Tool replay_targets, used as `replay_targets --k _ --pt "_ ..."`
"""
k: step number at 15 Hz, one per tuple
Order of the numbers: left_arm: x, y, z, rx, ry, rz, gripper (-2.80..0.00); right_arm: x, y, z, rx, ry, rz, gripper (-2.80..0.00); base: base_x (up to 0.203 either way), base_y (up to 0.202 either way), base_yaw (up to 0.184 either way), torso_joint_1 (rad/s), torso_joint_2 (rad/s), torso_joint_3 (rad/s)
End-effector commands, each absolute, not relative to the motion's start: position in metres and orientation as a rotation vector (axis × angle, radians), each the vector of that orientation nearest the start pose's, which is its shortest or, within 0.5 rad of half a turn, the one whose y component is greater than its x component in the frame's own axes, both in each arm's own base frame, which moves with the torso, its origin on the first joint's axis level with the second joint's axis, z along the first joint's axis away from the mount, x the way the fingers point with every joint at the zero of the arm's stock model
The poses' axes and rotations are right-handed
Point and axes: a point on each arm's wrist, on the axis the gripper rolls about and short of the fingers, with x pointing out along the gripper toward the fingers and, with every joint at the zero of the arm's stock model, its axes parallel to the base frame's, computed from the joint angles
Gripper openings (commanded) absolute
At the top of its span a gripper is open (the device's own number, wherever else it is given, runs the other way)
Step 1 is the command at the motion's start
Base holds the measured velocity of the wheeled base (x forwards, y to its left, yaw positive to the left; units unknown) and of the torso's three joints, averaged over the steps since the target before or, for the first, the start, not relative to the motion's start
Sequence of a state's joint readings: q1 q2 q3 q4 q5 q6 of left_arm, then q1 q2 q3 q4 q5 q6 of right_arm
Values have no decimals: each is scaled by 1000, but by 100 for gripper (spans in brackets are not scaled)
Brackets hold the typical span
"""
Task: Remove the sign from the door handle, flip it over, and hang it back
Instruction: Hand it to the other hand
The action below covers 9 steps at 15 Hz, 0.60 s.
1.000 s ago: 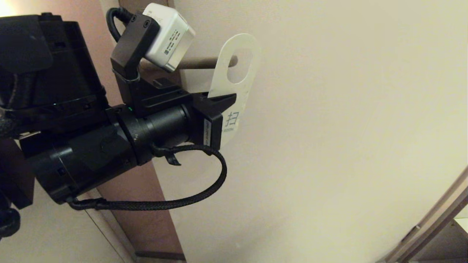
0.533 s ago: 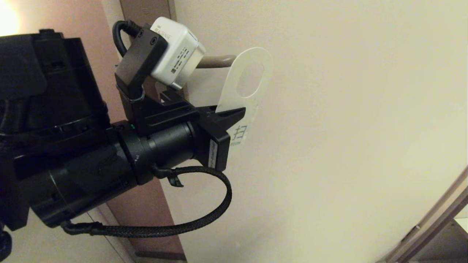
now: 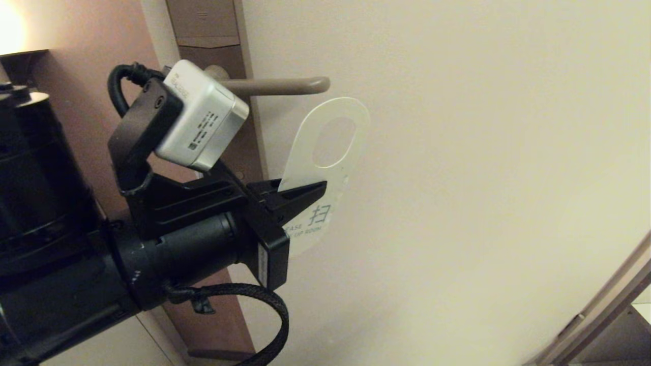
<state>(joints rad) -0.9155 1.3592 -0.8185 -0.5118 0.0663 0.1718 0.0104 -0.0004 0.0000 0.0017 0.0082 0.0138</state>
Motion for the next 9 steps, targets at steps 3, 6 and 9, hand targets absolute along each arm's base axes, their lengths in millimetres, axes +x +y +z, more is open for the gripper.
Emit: replay_targets --k 3,6,9 --pt "120 -157 268 157 -68 -948 -280 -23 0 75 14 2 20 -280 0 0 0 0 0 0" --pt "106 -142 268 111 -31 -1082 -280 -23 0 75 14 2 20 -280 0 0 0 0 0 0" --pt "102 -136 272 -27 25 -1131 -280 -23 0 75 14 2 20 -280 0 0 0 0 0 0"
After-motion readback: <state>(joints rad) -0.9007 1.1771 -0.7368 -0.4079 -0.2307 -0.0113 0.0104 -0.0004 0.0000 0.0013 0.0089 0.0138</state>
